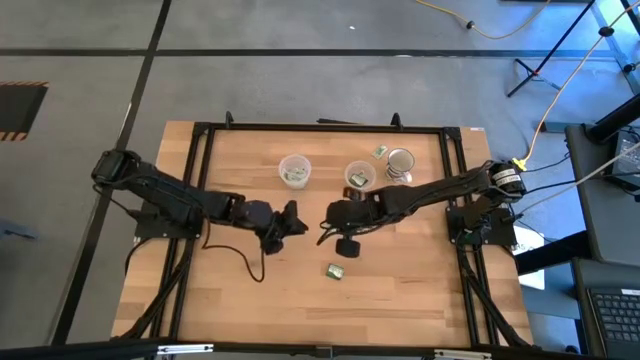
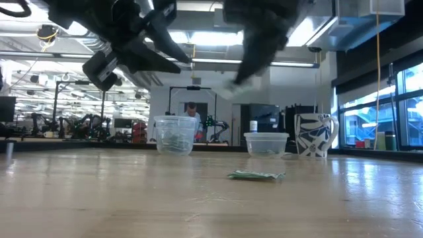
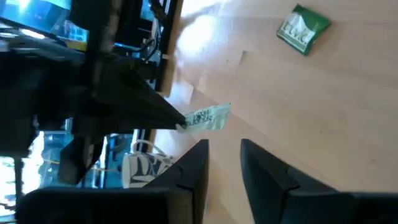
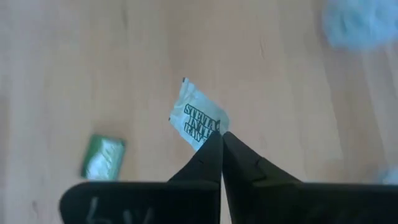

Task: Pick and place Stevia / Truvia into bins
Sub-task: Put the white stevia packet into the large transparent container

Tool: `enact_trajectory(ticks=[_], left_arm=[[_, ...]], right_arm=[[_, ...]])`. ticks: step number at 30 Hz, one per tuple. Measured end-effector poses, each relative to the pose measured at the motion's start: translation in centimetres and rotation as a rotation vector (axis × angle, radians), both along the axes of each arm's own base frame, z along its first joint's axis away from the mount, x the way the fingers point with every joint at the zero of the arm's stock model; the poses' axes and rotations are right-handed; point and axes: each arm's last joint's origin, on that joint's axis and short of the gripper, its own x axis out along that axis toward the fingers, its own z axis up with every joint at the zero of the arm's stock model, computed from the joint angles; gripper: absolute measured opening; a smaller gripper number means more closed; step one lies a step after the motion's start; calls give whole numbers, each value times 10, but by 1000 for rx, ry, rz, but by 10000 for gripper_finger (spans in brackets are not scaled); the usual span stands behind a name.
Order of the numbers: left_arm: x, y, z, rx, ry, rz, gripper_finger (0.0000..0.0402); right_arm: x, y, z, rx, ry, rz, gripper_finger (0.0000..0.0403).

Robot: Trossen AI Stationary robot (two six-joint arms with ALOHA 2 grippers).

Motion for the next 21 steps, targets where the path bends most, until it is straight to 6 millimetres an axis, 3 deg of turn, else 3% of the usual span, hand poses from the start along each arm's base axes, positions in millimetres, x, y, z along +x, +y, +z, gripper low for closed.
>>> enact_trajectory(ticks=[11,21], left_arm=[[-4,-19,2,262,-33,-75,86],[-4,-25,6,345,-68,-122,86]], right_arm=[[11,5,9,55,-129,110,7],[18,10,16,150,-227,215,7]])
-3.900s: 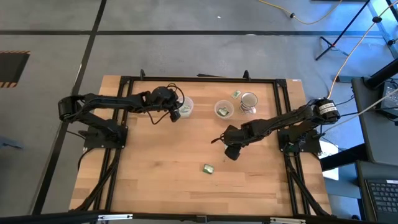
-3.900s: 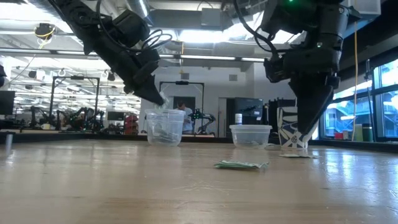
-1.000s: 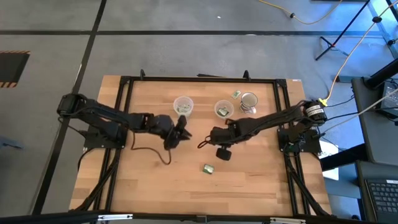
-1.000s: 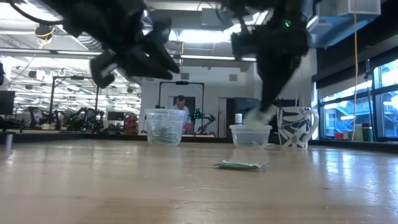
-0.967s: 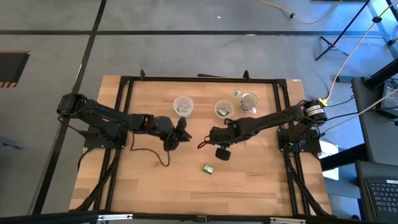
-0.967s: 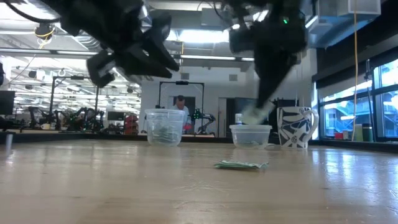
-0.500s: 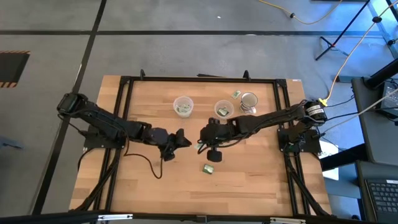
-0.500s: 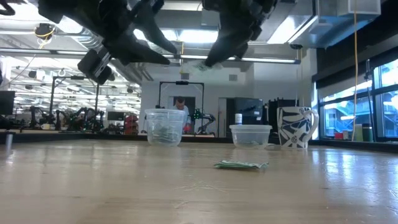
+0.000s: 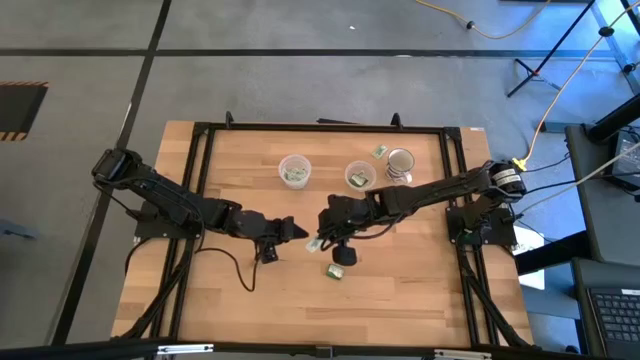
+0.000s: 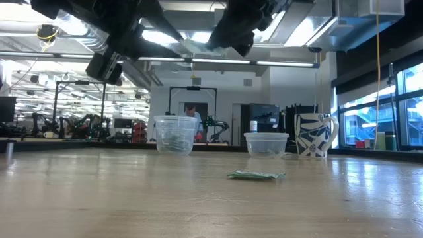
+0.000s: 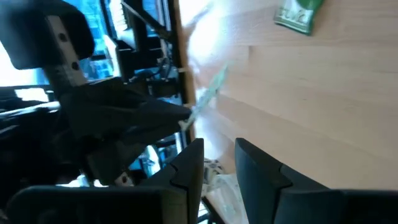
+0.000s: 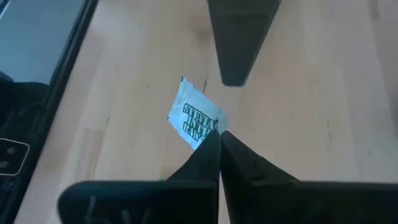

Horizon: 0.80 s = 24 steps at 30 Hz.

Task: Pick and place Stevia / Truvia into bins
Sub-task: Put the white stevia packet into the large transparent container

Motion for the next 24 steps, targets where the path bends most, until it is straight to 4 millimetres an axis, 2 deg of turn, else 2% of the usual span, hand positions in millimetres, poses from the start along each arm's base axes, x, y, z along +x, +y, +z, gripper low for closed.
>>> enact_trajectory(ticks=[8,17,24], left_arm=[[2,-3,6,-52,-54,-85,86],[2,-3,5,-64,-49,-89,81],[2,-4,5,-132,-49,-58,39]], right_arm=[[2,0,2,6,-34,-1,7],[4,0,5,11,-64,0,7],[6,1,6,13,-85,1,7]])
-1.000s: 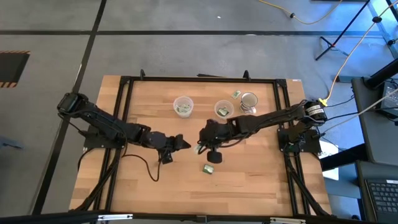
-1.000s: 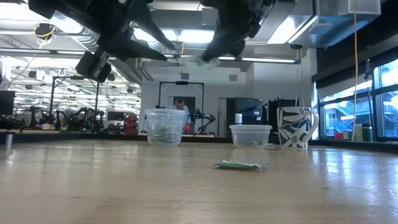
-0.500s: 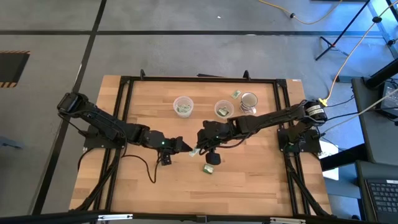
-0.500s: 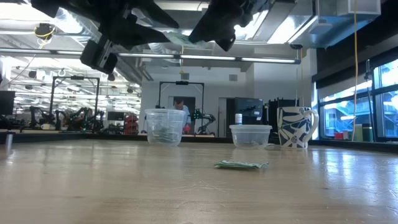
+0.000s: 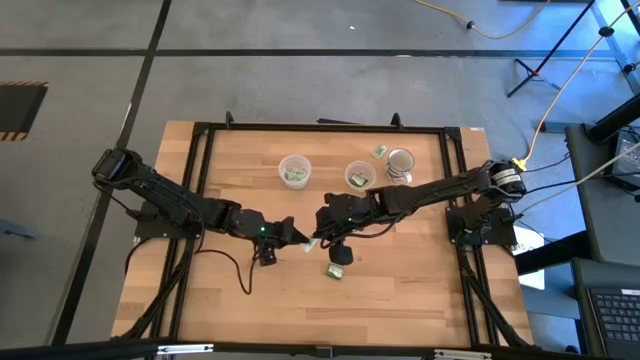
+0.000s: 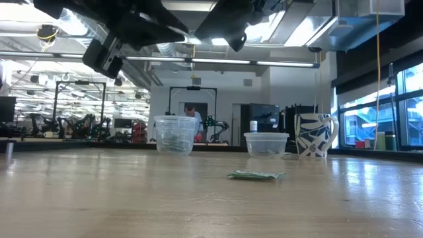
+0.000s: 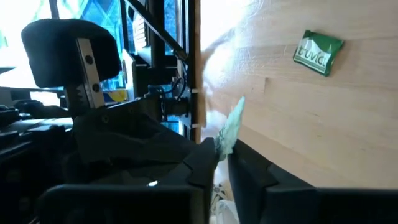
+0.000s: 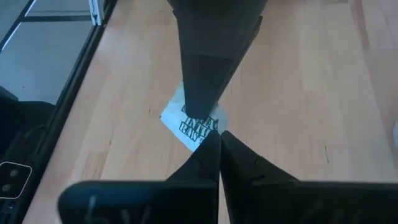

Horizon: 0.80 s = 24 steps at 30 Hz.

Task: Pick and place Stevia / Truvia into bins
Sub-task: Put the white stevia packet into the large transparent container

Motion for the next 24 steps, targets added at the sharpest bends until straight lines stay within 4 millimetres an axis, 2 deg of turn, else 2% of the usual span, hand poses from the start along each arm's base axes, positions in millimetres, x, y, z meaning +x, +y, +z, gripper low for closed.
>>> enact_trajectory(ticks=[4,10,14,20,24], left_arm=[[0,0,0,-2,-1,3,6],[0,0,0,-2,-2,4,4],[0,0,0,-2,0,4,4],[0,0,0,-83,7,41,4],[1,6,1,-261,-18,241,4]], right_arm=[[0,0,0,-4,0,3,7],[0,0,0,-32,-5,17,14],[0,-1,-1,-81,-8,23,52],[-2,-6,0,-187,-9,-98,121],[-7,-7,1,-173,30,-111,146]])
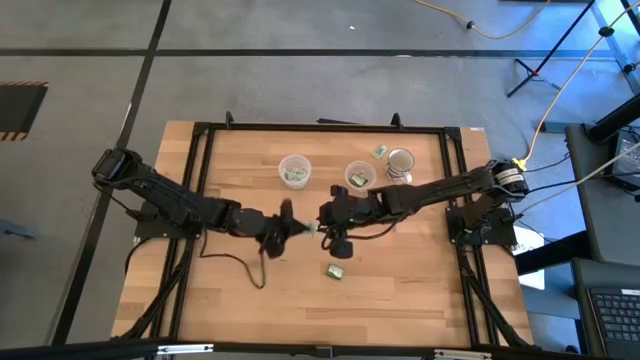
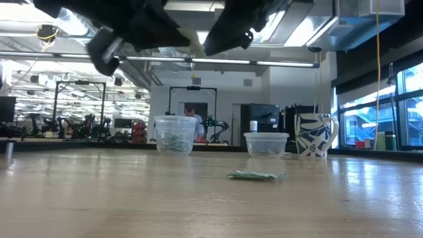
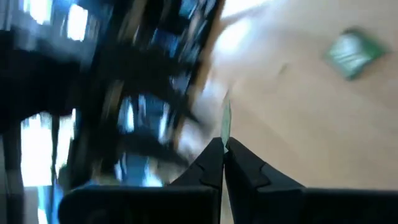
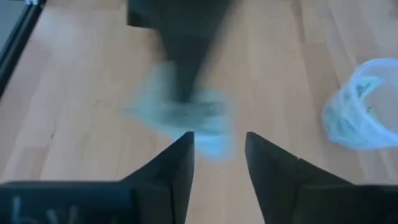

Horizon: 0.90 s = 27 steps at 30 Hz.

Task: Pick and place Stevia / Truvia into bins
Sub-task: Put the white stevia packet into the large transparent container

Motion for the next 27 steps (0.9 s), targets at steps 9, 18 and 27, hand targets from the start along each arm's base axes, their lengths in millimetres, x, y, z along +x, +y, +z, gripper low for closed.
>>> enact_trajectory(ticks=[9,18,27], left_arm=[[4,42,1,-386,-141,524,4],[-1,107,-11,-784,-61,692,4],[-13,154,-15,-996,-105,872,4]], right_arm=[[-16,18,-18,89,162,115,154],[-29,36,-42,143,221,91,154],[-40,51,-64,189,236,78,154]])
